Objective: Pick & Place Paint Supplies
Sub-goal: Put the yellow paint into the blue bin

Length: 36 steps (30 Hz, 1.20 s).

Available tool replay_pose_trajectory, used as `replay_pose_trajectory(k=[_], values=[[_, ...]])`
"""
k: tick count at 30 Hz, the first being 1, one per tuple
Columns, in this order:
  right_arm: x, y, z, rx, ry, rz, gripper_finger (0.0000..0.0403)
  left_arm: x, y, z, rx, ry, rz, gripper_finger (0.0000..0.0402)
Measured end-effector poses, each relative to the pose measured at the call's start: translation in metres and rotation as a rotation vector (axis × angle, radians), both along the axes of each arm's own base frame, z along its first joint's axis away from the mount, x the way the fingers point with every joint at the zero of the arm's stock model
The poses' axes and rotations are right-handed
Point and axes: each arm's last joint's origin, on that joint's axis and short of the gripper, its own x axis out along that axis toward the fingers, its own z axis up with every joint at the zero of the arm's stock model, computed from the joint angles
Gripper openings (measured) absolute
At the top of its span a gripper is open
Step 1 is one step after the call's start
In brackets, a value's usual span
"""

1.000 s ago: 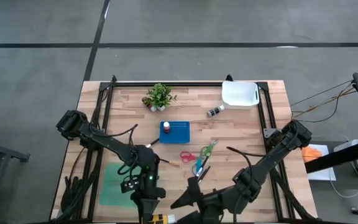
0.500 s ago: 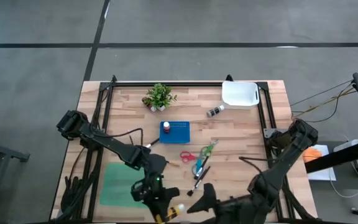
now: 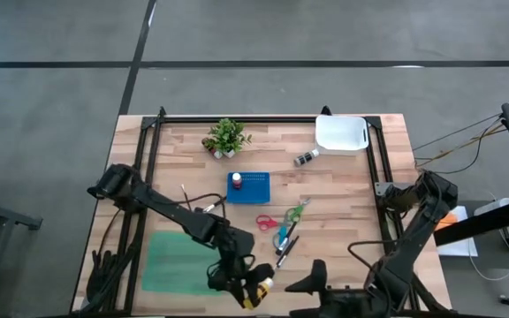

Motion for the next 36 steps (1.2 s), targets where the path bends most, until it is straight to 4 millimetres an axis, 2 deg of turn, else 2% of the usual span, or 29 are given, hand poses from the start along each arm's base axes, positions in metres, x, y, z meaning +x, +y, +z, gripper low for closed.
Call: replay_pose_trajectory(k=[4, 7, 13, 16, 22, 26, 36], values=[[-0.012, 0.004, -0.016, 0.01, 0.0, -0.045, 0.0304, 0.012, 0.002, -0.025, -0.001, 0.054, 0.057, 0.0163], [-0.017, 0.002, -0.034, 0.017, 0.02, -0.078, 0.0304, 0.02, 0.006, -0.032, -0.023, 0.024, 0.069, 0.0163], [-0.023, -0.01, -0.077, 0.001, 0.024, -0.173, 0.0304, 0.024, 0.01, -0.016, -0.136, -0.114, -0.067, 0.0163], [-0.026, -0.013, -0.091, -0.007, -0.015, -0.187, 0.0304, 0.026, 0.013, -0.006, -0.179, -0.181, -0.112, 0.0163], [-0.027, -0.014, -0.103, 0.004, -0.12, -0.141, 0.0304, 0.027, 0.014, -0.001, -0.204, -0.228, -0.145, 0.0163], [-0.025, -0.017, -0.104, 0.006, -0.19, -0.109, 0.0304, 0.028, 0.014, 0.001, -0.208, -0.231, -0.153, 0.0163], [-0.001, -0.033, -0.102, 0.025, -0.2, -0.002, 0.0304, 0.027, 0.014, 0.004, -0.22, -0.262, -0.176, 0.0163]])
